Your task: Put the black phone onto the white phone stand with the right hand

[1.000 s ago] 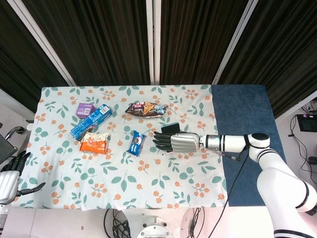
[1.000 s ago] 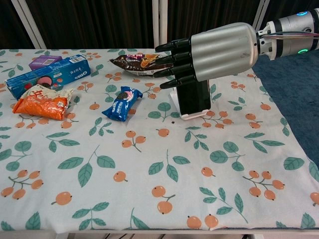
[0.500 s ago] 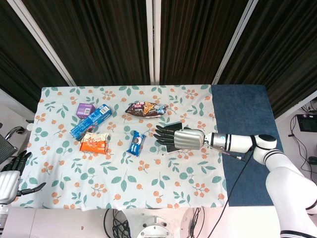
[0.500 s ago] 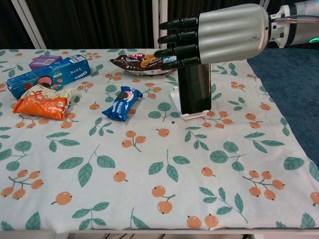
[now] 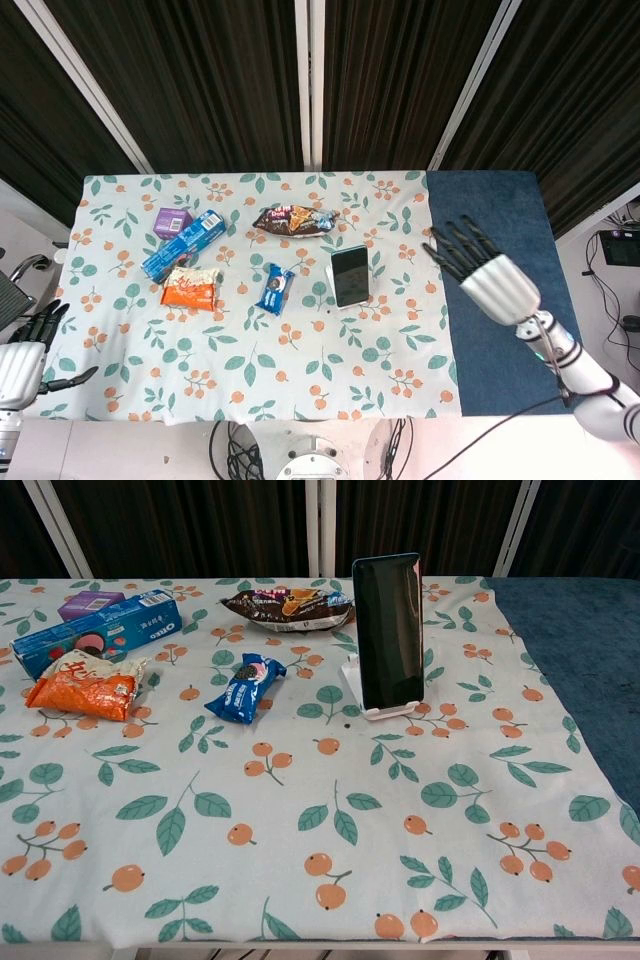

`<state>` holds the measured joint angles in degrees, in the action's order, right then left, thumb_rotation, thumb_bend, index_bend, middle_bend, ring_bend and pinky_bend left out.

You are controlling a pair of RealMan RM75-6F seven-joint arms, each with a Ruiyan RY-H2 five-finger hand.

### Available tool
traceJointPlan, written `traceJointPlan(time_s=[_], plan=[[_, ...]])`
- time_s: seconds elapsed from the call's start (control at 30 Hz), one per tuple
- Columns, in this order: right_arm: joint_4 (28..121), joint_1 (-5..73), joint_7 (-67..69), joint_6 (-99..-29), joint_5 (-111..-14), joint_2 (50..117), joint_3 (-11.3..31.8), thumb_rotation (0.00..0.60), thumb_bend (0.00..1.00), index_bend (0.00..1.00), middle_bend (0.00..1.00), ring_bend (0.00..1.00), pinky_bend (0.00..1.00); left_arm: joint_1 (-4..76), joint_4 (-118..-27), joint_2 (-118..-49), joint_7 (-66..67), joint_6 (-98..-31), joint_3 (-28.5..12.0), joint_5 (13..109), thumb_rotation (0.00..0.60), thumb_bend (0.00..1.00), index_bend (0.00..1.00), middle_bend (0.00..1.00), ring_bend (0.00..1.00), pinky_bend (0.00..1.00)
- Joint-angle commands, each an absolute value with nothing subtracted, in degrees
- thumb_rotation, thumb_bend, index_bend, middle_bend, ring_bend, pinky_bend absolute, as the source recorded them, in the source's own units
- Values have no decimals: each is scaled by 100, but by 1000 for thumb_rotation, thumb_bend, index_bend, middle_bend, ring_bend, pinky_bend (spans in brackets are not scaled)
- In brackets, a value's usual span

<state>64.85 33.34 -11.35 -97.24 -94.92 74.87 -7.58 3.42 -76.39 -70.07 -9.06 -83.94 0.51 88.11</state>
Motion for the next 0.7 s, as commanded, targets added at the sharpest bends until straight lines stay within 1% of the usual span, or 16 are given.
traceJointPlan(time_s=[0.03, 0.17, 0.27, 0.37, 0.43, 0.6, 0.7], plan=[[7409, 1848, 275, -10155, -8240, 7248, -792, 600, 199, 0, 0, 0, 0, 348, -7709, -6961, -866, -8435, 68, 8865, 321, 69, 34, 25, 104, 263], [7705, 929, 997, -10121, -7786, 7290, -994, 600, 189, 0, 0, 0, 0, 348, -7867, -6899, -788, -8519, 81, 8951, 318, 69, 34, 26, 104, 263], [7599, 457, 1365, -10047, -7670, 7324, -1117, 600, 192, 0, 0, 0, 0, 352, -8005, -6846, -692, -8598, 84, 9030, 317, 68, 34, 25, 105, 262], [7470, 200, 1514, -9983, -7694, 7375, -1118, 600, 194, 0, 0, 0, 0, 364, -8080, -6813, -566, -8661, 72, 9086, 319, 69, 35, 26, 104, 262], [7417, 126, 1550, -9967, -7703, 7386, -1030, 600, 196, 0, 0, 0, 0, 371, -8089, -6822, -499, -8691, 60, 9106, 320, 72, 34, 26, 104, 261], [7350, 37, 1720, -9850, -7788, 7353, -785, 600, 279, 0, 0, 0, 0, 378, -8082, -6852, -369, -8784, 38, 9165, 315, 78, 35, 26, 105, 255], [7317, 13, 1672, -9744, -7859, 7336, -701, 600, 286, 0, 0, 0, 0, 394, -8060, -6853, -331, -8759, 48, 9173, 316, 78, 35, 26, 104, 255]])
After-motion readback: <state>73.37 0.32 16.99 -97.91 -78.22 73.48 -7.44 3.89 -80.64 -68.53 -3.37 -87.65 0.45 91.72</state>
